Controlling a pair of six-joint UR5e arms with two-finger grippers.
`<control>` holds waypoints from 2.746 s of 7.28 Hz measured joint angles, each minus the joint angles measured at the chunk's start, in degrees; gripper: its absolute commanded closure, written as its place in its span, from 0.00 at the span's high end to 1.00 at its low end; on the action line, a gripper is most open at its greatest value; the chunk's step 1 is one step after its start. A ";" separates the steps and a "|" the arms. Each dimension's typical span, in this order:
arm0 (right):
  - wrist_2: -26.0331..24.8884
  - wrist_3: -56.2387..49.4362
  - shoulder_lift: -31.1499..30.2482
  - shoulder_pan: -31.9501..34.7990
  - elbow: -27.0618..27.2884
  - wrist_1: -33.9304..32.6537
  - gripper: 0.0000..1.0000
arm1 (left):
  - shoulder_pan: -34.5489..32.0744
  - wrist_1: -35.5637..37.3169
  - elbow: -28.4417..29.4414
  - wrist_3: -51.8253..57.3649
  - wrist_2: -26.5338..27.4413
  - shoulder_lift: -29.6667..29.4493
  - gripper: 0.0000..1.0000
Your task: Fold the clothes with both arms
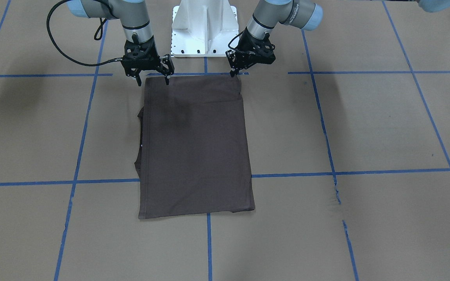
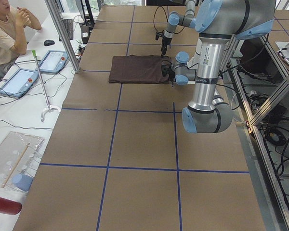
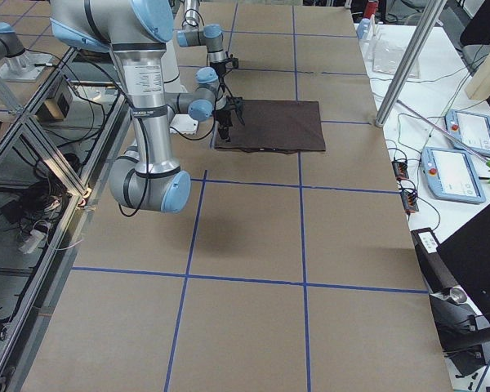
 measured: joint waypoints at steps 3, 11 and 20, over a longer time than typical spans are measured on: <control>-2.96 17.81 0.31 -0.58 -0.15 0.65 0.85 | 0.00 0.00 0.03 -0.28 0.09 0.00 0.00; -3.76 27.41 5.26 -5.14 -4.54 -11.13 0.84 | -0.04 0.00 0.70 -0.38 0.42 0.07 0.00; -6.11 34.71 7.14 -4.99 -6.05 -10.65 0.00 | 0.07 0.00 0.56 -0.58 0.42 0.01 0.00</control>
